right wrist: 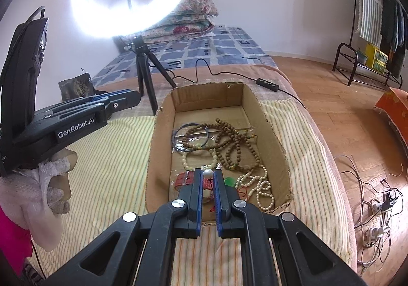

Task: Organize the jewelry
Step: 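Open the left tool to drop the pearl earring into the box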

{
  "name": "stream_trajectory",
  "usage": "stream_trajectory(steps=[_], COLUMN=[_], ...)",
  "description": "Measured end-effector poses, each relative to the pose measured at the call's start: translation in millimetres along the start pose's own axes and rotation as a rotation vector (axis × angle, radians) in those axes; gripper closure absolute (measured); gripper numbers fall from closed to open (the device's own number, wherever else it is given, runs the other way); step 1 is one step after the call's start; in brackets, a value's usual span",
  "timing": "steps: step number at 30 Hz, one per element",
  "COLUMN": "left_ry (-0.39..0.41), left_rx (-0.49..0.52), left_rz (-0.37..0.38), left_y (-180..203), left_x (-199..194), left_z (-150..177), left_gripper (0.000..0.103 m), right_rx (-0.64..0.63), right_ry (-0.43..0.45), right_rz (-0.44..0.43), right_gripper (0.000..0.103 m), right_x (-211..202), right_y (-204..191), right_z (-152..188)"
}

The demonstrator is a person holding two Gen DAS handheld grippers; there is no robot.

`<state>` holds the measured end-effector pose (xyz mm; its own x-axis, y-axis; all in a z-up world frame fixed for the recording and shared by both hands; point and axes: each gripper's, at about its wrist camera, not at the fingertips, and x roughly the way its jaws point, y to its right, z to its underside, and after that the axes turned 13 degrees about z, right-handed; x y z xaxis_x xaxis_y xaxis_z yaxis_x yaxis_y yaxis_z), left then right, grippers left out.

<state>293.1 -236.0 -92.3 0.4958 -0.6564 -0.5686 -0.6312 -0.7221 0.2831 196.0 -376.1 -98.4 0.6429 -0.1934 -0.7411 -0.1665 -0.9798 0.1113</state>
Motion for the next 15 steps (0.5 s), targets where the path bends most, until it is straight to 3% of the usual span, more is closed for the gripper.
stream_trajectory(steps=[11, 13, 14, 15], left_ry=[0.018, 0.026, 0.037, 0.051], left_rx=[-0.02, -0.029, -0.031, -0.032], left_rz=[0.01, 0.008, 0.006, -0.002], left_y=[5, 4, 4, 4], left_x=[22, 23, 22, 20], left_z=[-10, -10, -10, -10], left_gripper=[0.091, 0.061, 0.04, 0.03], right_rx=[-0.007, -0.006, -0.007, -0.009], right_ry=[-0.019, -0.01, -0.007, -0.007], right_rz=[-0.006, 0.0, 0.001, 0.0], right_gripper=[0.093, 0.073, 0.064, 0.057], right_x=[15, 15, 15, 15], right_y=[5, 5, 5, 5], right_z=[-1, -1, -1, 0])
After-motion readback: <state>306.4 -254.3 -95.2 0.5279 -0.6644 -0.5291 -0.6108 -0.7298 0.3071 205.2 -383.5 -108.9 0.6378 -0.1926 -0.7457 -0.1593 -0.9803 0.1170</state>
